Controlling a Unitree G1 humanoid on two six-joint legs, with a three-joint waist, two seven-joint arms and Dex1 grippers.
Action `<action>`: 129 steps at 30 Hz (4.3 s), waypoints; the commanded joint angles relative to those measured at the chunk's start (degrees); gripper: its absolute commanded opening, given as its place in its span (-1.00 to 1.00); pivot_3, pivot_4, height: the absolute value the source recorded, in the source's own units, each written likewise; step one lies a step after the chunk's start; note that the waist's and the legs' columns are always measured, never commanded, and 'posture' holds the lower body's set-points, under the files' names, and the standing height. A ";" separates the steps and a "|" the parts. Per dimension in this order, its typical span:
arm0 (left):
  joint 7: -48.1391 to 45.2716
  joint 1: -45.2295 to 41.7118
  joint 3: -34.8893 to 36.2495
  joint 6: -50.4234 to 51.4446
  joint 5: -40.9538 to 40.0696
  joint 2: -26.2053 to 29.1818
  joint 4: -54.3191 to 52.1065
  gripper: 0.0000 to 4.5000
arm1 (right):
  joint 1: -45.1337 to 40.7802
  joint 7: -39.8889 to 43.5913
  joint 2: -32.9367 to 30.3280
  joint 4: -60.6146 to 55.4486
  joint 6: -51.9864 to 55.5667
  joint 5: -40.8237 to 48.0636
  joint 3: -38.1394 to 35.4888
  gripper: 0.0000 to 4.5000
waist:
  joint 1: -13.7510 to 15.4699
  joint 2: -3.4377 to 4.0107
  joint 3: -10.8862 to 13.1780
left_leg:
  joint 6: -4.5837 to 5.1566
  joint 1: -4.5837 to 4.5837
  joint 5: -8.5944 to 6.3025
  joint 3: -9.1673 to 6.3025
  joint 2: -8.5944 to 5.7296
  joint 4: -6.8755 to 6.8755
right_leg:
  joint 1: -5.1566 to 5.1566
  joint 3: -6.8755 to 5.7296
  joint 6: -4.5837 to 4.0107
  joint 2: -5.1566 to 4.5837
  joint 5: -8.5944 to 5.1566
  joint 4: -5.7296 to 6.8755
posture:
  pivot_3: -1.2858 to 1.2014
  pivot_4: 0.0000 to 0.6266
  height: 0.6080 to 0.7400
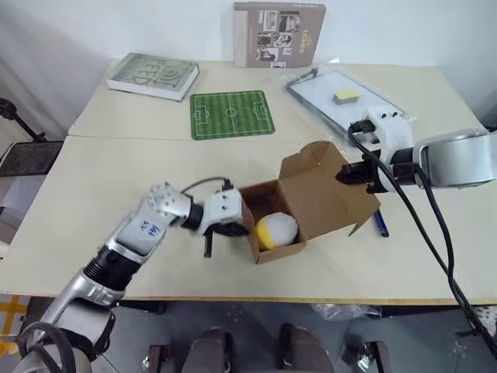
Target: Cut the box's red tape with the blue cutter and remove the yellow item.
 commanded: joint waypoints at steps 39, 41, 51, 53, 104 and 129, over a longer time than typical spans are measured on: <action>-0.05 -5.45 17.11 4.22 -4.23 7.97 8.49 -0.72 | 38.87 55.78 -9.58 -24.92 -19.19 -46.51 -32.70 1.00 | -0.02 0.00 0.04 | 0.00 0.08 0.01 0.25 -0.06 -0.04 | 0.02 -0.18 0.04 0.06 0.02 0.00 | 0.03 -0.52 1.00; -0.15 -9.86 18.29 6.41 -5.92 7.08 8.95 -0.47 | 41.71 60.72 -10.10 -25.88 -20.05 -48.11 -35.98 1.00 | 0.24 -0.05 0.07 | 0.00 0.05 0.01 0.35 -0.12 -0.03 | 0.02 -0.19 0.05 0.07 0.02 0.00 | 0.03 -0.52 1.00; -6.38 -21.94 7.13 7.94 -7.60 -4.08 5.07 0.94 | 47.13 70.26 -9.09 -31.79 -17.65 -47.98 -46.03 1.00 | 0.68 -0.08 0.09 | -0.02 0.12 0.03 0.42 -0.24 -0.01 | 0.09 -0.21 0.09 0.12 0.05 0.01 | 0.03 -0.52 1.00; -7.13 -21.66 3.01 5.20 -4.45 -4.55 5.82 0.98 | 48.41 69.90 -8.61 -33.32 -16.99 -47.96 -47.23 1.00 | 0.63 -0.09 0.09 | -0.05 0.14 0.04 0.42 -0.21 -0.01 | 0.09 -0.22 0.09 0.17 0.05 0.02 | 0.03 -0.52 1.00; 18.30 -13.54 22.49 18.80 2.44 1.72 5.02 -0.95 | 41.76 83.55 -1.92 -30.77 -32.13 -56.49 -36.75 1.00 | -0.67 -0.09 0.09 | -0.05 0.42 0.10 0.09 -0.21 0.11 | 0.13 0.03 0.08 0.17 0.05 0.35 | 0.03 -0.52 1.00; 16.55 12.49 48.12 32.64 -16.50 14.29 -22.26 0.98 | 28.08 109.03 4.57 -4.71 -53.87 -74.38 -27.37 1.00 | -0.52 -0.32 0.23 | -0.22 0.65 0.12 0.17 -0.09 0.07 | 0.23 0.32 0.07 0.13 0.05 0.44 | 0.03 -0.52 1.00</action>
